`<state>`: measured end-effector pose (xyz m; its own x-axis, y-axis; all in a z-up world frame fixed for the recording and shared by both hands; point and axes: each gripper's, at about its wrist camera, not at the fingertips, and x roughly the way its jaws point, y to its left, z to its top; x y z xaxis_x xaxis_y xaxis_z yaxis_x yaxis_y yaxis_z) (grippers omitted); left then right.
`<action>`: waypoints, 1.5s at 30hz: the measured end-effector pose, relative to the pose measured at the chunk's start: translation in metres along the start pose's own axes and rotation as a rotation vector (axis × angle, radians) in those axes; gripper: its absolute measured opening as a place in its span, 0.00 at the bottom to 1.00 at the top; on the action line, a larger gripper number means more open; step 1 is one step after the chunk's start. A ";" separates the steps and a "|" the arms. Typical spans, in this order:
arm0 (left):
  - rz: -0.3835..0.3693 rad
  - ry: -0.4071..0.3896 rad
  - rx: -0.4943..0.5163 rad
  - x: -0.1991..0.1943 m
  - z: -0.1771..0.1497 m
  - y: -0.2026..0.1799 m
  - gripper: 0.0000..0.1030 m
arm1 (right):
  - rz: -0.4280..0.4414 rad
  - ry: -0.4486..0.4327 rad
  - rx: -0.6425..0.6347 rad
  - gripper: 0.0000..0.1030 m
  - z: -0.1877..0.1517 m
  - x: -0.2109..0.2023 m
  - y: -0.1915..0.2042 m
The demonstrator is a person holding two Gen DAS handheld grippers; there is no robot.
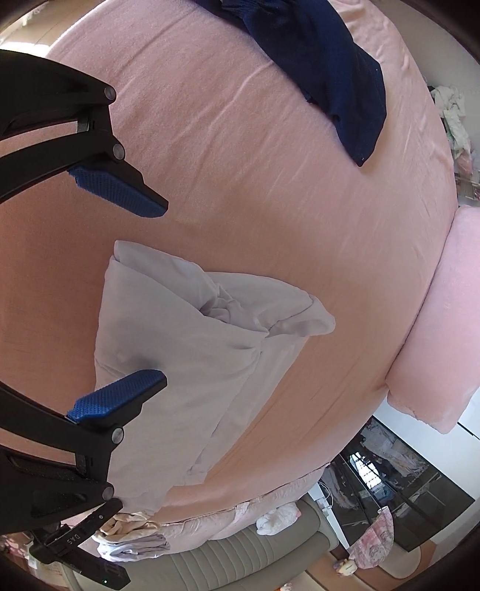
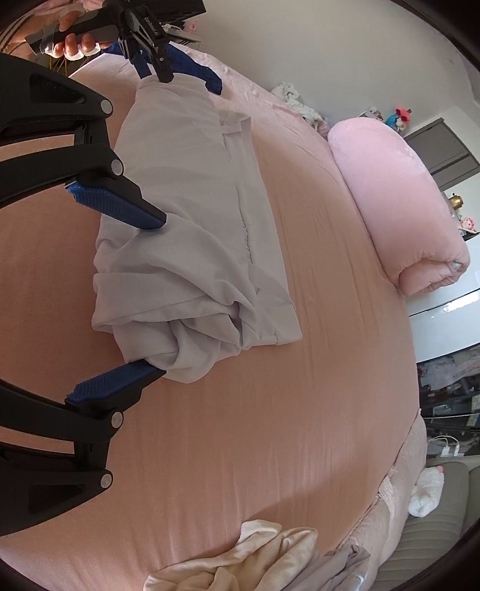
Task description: Fold clothes
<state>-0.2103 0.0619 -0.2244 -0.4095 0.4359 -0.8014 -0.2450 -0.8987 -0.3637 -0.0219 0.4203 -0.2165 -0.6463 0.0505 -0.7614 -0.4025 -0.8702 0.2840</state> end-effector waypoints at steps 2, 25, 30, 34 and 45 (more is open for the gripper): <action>0.015 -0.066 0.043 -0.001 0.000 -0.007 0.81 | -0.007 -0.011 0.002 0.70 0.000 0.002 0.001; 0.299 -0.070 0.160 0.003 -0.013 -0.005 0.51 | -0.173 0.049 -0.007 0.30 -0.012 0.003 -0.014; 0.197 -0.019 0.043 -0.010 -0.005 -0.001 0.53 | -0.129 0.026 -0.027 0.47 -0.012 -0.009 -0.004; 0.047 0.014 -0.136 -0.019 -0.002 0.014 0.60 | -0.060 -0.019 -0.010 0.68 -0.018 -0.026 0.000; -0.153 0.113 -0.310 -0.019 -0.032 0.028 0.75 | 0.114 0.056 0.348 0.71 -0.047 -0.031 -0.026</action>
<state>-0.1815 0.0271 -0.2346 -0.2852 0.5737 -0.7678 -0.0108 -0.8029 -0.5960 0.0391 0.4179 -0.2277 -0.6669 -0.0727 -0.7416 -0.5324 -0.6498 0.5425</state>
